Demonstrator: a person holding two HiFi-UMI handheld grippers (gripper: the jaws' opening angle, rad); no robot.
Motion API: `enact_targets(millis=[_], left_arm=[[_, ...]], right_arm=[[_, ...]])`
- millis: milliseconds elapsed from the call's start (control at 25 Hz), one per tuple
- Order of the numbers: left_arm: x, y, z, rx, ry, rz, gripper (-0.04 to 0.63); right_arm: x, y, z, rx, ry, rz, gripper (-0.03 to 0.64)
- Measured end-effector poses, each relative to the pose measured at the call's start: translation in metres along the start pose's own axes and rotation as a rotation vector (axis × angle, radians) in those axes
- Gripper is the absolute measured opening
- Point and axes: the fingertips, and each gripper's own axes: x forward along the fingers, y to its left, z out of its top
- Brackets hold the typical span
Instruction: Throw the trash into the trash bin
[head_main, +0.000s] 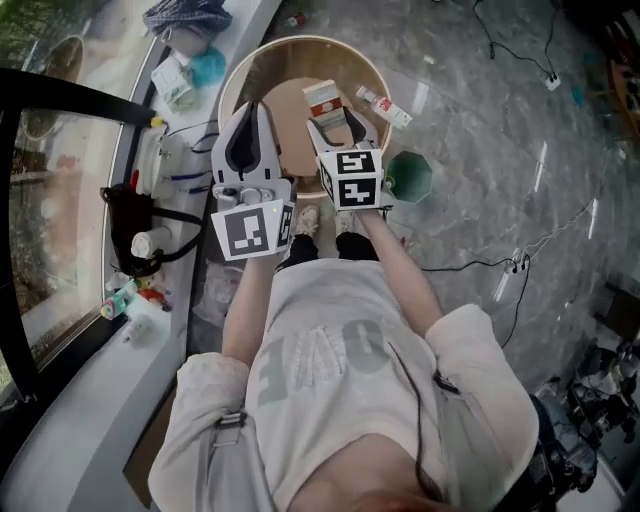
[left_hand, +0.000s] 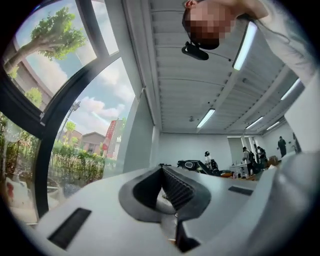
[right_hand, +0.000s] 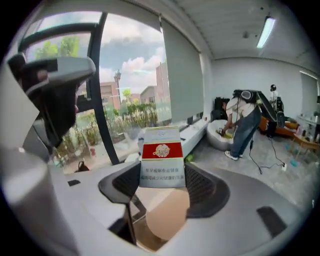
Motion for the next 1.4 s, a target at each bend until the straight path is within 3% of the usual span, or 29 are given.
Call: enact_targets(millis=[200, 360, 720, 1000, 1160, 1400], left_arm=[[0.023, -0.005, 0.029, 0.014, -0.061, -0.046, 0.012], [0.031, -0.017, 0.037, 0.025, -0.078, -0.092, 0.012], [0.038, -0.031, 0.027, -0.009, -0.058, -0.180, 0.012], [0.053, -0.046, 0.012, -0.063, -0.030, -0.202, 0.012], [0.060, -0.091, -0.001, -0.046, -0.001, -0.282, 0.012], [0.077, -0.195, -0.032, -0.057, 0.035, -0.377, 0.012]], right_arm=[[-0.053, 0.017, 0.111, -0.005, -0.306, 0.045, 0.281], [-0.081, 0.017, 0.144, -0.020, -0.401, 0.033, 0.281], [-0.088, 0.022, 0.143, -0.050, -0.388, 0.012, 0.281], [-0.097, 0.003, 0.131, -0.063, -0.355, -0.036, 0.281], [-0.115, -0.040, 0.114, -0.038, -0.352, -0.103, 0.281], [-0.152, -0.144, 0.065, 0.063, -0.324, -0.194, 0.281]])
